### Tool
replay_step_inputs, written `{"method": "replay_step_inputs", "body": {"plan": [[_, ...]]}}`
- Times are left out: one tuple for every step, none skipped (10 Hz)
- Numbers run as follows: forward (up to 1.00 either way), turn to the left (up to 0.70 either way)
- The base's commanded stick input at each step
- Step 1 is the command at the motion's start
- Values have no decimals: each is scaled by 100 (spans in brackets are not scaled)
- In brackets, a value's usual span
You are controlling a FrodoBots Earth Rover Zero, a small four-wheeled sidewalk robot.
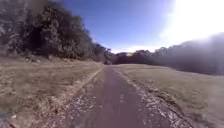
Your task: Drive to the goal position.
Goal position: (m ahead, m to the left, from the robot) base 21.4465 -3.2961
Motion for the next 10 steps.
{"method": "replay_step_inputs", "body": {"plan": [[60, 0], [60, 0], [60, 0], [60, 0], [60, 0], [60, 0], [60, 0], [60, 0], [50, 0], [24, 0]]}}
